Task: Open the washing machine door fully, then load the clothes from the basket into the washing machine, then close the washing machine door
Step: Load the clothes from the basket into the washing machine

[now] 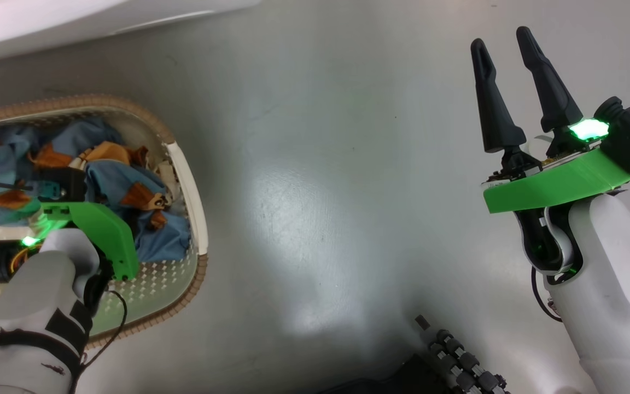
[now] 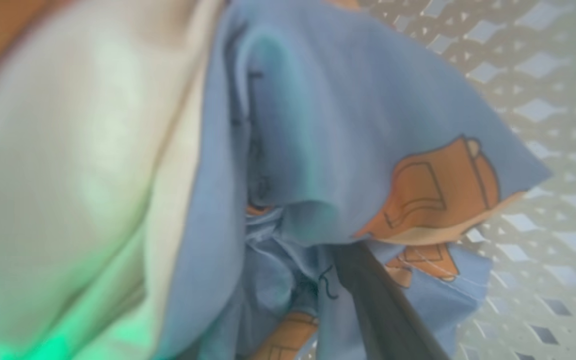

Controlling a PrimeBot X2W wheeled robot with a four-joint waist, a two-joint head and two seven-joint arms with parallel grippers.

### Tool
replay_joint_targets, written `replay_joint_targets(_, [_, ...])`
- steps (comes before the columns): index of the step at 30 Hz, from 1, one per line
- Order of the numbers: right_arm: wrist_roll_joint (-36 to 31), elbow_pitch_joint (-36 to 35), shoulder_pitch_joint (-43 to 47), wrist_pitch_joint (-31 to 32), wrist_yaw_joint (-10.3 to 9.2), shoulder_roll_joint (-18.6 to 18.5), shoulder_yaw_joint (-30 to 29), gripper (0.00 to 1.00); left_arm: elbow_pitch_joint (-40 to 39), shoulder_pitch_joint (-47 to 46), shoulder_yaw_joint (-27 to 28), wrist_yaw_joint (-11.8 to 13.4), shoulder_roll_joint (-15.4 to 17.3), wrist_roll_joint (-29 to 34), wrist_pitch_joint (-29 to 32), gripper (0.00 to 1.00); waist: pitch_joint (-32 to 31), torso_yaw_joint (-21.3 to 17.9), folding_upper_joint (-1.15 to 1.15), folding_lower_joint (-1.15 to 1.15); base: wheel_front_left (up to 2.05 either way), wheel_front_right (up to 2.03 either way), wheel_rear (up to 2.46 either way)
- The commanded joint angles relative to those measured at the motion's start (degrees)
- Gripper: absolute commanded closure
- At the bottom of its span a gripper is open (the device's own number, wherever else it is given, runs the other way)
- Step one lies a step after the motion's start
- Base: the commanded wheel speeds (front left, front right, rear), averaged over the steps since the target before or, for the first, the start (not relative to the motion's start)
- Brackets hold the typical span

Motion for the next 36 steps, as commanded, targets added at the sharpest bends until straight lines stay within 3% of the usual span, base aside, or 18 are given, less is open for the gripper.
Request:
replay_joint_targets(1, [-0.7, -1.4, 1.8, -0.4, 0.32, 0.0, 0.4, 0.00, 0.2, 0.5, 0.8, 0.6, 2.1, -0.3, 0.2, 0.00, 0.3, -0.3, 0.00, 0.00, 0.00, 0.00, 0.00])
replay_joint_targets(6, [-0.8, -1.5, 1.7, -0.4, 0.32, 0.0, 0.3, 0.00, 0.2, 0.0, 1.0, 0.9, 2.2, -0.7, 0.3, 0.00, 0.7, -0.4, 0.00, 0.00, 0.00, 0.00, 0.00])
replay_joint_targets(7, [-0.8, -1.5, 1.7, -0.4, 0.32, 0.0, 0.3, 0.00, 0.2, -0.1, 1.0, 0.9, 2.2, -0.8, 0.3, 0.15, 0.8, -0.4, 0.00, 0.00, 0.00, 0.00, 0.00])
replay_joint_targets(8, [-0.9, -1.5, 1.7, -0.4, 0.32, 0.1, 0.3, 0.00, 0.3, -0.2, 1.0, 0.9, 2.2, -0.9, 0.3, 0.51, 0.8, -0.4, 0.00, 0.00, 0.00, 0.00, 0.00])
replay_joint_targets(9, [-0.9, -1.5, 1.6, -0.4, 0.32, 0.1, 0.3, 0.00, 0.3, -0.2, 1.0, 0.9, 2.2, -1.0, 0.3, 0.67, 0.8, -0.4, 0.00, 0.00, 0.00, 0.00, 0.00])
replay_joint_targets(10, [-1.0, -1.4, 1.6, -0.4, 0.32, 0.1, 0.3, 0.00, 0.3, -0.2, 1.1, 0.9, 2.2, -1.0, 0.2, 1.00, 0.7, -0.4, 0.00, 0.00, 0.00, 0.00, 0.00])
replay_joint_targets(24, [-0.7, -0.1, 1.7, -0.4, 0.32, 0.8, 0.5, 0.00, 0.3, 3.4, 1.3, -1.8, 0.5, -2.9, -3.8, 1.00, -5.2, 0.9, 0.00, 0.00, 0.00, 0.00, 0.00])
replay_joint_targets(36, [0.1, 1.9, 3.4, -0.4, 0.32, 0.2, 1.0, 0.00, 0.2, 9.6, 1.9, -3.8, -1.6, -5.8, -11.0, 1.00, -15.5, 3.6, 0.00, 0.00, 0.00, 0.00, 0.00])
